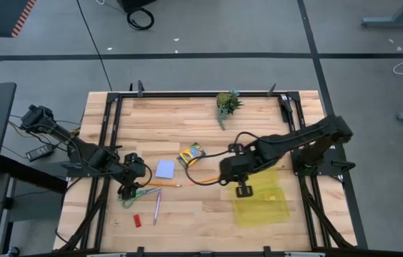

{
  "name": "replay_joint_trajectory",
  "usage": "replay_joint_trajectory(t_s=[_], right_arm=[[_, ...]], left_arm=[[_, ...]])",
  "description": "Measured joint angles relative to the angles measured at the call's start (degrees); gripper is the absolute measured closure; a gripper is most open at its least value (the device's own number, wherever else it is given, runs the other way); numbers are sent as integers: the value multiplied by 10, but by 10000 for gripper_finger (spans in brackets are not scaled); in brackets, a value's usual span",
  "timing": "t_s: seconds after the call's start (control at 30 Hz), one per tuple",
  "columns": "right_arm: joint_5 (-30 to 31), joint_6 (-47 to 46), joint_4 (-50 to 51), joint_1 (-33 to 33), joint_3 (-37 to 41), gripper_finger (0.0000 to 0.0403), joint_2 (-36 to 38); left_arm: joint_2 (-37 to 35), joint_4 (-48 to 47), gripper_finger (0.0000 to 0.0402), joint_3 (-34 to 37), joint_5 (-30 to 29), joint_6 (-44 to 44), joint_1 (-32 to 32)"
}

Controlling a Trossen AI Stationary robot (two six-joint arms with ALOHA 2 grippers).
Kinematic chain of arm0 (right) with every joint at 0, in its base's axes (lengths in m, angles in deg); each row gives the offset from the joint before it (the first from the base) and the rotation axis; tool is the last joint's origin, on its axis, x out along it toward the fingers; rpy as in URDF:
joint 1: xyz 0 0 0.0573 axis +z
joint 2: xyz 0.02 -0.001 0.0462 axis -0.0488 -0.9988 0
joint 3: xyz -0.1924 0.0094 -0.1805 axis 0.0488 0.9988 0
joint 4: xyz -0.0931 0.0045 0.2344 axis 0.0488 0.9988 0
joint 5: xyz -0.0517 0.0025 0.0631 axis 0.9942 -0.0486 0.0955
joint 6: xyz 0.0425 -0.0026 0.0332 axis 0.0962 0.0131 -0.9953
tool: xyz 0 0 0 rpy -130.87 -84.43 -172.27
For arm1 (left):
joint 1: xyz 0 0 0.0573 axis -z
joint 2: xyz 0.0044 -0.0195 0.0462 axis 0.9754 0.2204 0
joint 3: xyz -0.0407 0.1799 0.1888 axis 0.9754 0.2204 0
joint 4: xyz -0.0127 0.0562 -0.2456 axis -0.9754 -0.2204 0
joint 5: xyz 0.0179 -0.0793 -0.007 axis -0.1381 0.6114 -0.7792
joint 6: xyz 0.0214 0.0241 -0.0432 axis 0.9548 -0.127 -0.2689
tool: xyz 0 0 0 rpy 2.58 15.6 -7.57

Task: Pack school essentials
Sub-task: Put the top orange pencil into the yellow supply box

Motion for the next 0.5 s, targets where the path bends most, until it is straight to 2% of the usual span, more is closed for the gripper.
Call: replay_joint_trajectory(t_s=[0.27, 0.5], right_arm=[[-21, -86, -6, 60, 130, 378, 138], [-23, -140, -6, 132, 218, 378, 229]], left_arm=[[0, 2, 183, 0, 0, -4, 0], [0, 18, 189, 0, 0, -20, 0]])
